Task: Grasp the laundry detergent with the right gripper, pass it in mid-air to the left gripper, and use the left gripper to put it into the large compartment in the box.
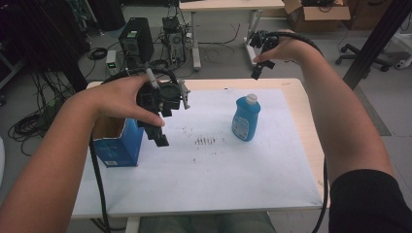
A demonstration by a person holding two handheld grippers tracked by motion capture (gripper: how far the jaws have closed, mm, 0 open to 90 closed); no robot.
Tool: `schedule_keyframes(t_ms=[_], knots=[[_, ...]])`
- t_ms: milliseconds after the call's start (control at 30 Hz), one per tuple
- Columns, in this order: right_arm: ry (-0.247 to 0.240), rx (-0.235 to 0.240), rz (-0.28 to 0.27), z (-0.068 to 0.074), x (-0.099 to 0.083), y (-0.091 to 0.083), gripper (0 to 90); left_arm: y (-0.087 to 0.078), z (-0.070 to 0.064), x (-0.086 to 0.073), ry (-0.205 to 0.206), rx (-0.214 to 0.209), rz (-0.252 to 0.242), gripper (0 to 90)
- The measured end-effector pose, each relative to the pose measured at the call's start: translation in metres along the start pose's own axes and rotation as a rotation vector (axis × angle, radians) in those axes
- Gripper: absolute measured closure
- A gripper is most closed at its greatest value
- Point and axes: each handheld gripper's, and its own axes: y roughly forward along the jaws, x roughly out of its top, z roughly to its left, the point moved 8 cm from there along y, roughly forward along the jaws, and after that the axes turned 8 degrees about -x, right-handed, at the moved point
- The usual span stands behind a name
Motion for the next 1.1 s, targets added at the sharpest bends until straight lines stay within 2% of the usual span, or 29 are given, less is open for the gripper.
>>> schedule_keyframes(t_ms=[400,900,1100], knots=[[0.022,0.008,-0.006,-0.003,-0.011,0.006,4.4,0.004,-0.001,0.005,0.006,0.000,0.012,6.2],[0.013,0.002,0.005,0.000,-0.012,0.005,4.4,0.004,0.005,0.000,-0.003,0.012,0.017,6.3],[0.019,0.006,-0.001,0.001,-0.016,0.006,4.4,0.014,0.011,-0.007,-0.024,0.025,0.059,6.3]])
